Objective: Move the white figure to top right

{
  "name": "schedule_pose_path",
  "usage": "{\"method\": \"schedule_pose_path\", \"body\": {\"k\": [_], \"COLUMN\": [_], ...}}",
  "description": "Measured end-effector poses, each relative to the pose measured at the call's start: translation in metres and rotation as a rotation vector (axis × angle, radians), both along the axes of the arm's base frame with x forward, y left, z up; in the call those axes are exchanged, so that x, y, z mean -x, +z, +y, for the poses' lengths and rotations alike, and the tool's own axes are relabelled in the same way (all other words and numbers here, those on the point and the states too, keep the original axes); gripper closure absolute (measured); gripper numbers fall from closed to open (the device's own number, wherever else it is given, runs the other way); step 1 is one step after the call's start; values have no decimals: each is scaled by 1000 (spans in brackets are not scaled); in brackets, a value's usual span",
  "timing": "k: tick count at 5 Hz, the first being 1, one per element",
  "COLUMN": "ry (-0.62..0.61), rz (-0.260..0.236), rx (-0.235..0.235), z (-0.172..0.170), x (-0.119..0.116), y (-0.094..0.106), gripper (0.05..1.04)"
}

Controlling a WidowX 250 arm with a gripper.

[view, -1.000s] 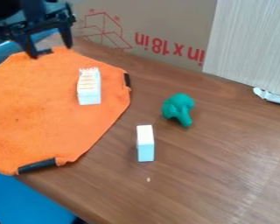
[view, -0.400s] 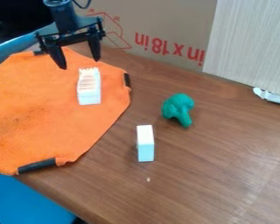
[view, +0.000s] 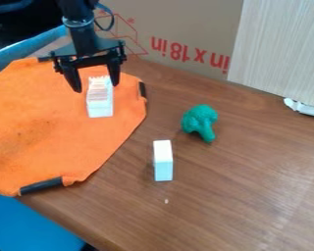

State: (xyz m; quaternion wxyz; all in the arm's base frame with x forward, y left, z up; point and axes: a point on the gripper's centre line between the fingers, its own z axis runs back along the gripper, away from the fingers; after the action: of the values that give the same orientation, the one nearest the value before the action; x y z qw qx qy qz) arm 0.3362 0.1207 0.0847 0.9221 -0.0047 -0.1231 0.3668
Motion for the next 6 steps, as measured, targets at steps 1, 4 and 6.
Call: {"method": "schedule_pose_path", "body": {"k": [1, 4, 6], "ry": [-3, -2, 14], "rz": [4, 14, -7], "rx": [-15, -45, -43], "z": [1, 6, 6], "x": [2, 3, 2], "y": [-5, -24, -27], "gripper": [84, 85, 383]}}
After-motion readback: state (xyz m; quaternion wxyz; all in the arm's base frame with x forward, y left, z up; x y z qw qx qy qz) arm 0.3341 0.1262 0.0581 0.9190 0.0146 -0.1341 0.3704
